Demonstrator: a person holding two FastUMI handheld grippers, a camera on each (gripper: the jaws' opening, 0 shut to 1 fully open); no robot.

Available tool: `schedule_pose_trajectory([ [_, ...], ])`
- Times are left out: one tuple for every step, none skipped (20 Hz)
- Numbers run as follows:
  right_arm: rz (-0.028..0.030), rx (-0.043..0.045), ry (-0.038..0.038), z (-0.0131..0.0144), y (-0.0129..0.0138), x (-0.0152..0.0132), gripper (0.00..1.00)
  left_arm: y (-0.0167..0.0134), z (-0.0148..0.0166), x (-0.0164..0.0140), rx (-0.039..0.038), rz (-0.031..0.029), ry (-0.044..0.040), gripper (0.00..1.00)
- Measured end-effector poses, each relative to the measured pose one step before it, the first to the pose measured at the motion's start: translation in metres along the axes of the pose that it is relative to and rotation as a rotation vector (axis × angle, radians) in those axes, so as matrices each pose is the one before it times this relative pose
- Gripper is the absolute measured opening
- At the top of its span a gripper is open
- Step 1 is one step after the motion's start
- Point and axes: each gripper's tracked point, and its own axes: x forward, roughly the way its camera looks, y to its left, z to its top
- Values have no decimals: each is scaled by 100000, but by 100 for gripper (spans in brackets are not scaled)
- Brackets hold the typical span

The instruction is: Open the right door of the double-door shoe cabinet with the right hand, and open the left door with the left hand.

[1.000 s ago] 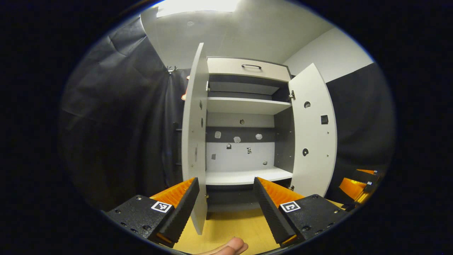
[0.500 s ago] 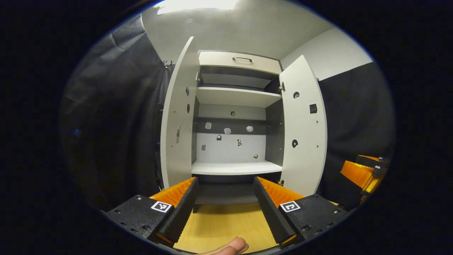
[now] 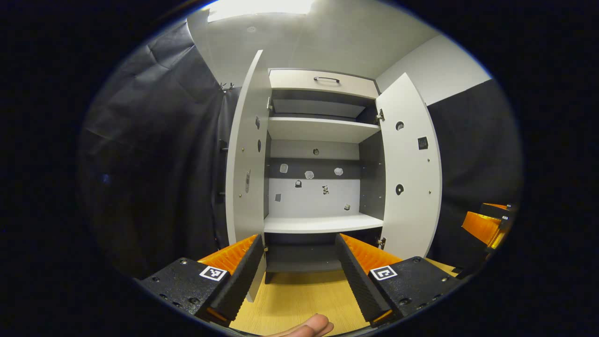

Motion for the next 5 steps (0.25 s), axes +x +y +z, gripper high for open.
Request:
schedule_pose_trajectory([
  [532, 195, -1011, 217, 167, 25, 99, 83, 112, -20, -311, 349, -330, 96],
  [285, -2, -892, 166, 68, 141, 98, 175, 232, 1, 59, 311, -1073, 96],
  [23, -147, -620, 155, 24, 61, 98, 240, 275, 119, 198, 482, -1278, 96],
  [-14, -321, -521, 71, 23, -31, 98, 169, 214, 83, 60, 374, -1072, 96],
  [-218, -415, -468, 64, -21, 11, 98, -25, 121, 45, -306, -47, -810, 96],
])
